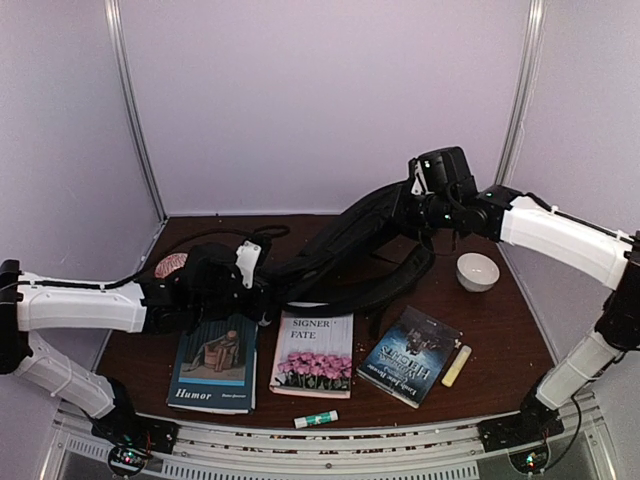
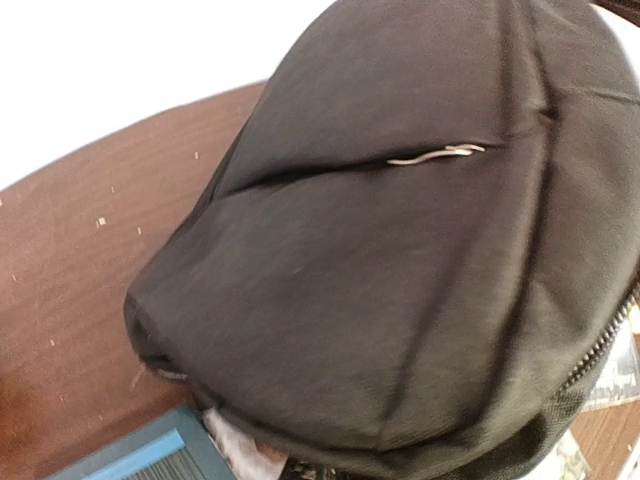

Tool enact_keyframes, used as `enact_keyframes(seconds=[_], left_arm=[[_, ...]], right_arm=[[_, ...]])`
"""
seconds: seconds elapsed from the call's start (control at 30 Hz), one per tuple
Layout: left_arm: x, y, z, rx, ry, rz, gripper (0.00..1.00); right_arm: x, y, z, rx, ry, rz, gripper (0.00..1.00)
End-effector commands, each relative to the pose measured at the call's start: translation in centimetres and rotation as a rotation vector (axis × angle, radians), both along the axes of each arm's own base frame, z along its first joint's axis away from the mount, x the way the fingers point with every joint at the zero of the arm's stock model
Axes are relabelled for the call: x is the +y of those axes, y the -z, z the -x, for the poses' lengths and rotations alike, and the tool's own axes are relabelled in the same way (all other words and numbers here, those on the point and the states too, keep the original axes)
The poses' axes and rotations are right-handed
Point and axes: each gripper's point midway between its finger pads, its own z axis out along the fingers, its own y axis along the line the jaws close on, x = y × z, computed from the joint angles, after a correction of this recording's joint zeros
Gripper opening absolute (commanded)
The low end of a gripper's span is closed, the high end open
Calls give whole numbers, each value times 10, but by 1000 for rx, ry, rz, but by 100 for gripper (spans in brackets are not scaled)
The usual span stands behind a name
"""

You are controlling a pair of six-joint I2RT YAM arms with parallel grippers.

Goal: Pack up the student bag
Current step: Unzip the student bag at the center of the board.

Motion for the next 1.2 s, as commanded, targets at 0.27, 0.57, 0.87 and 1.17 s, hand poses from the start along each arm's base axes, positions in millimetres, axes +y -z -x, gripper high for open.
enact_keyframes(seconds=[0.27,0.57,0.87,1.17], left_arm=[[-65,-12,-18,-19,86,43,0],[-82,-5,-25,-6,109,31,0],[-92,-1,-22,13,150,51,0],[-93,4,-13,35,191,62,0]], right_arm=[[-11,90,-76,136,31,129,31],[-45,39,-45,68,96,215,63],[-23,36,56,6,63,-99,69],[58,83,106,263,-68,-419,67]])
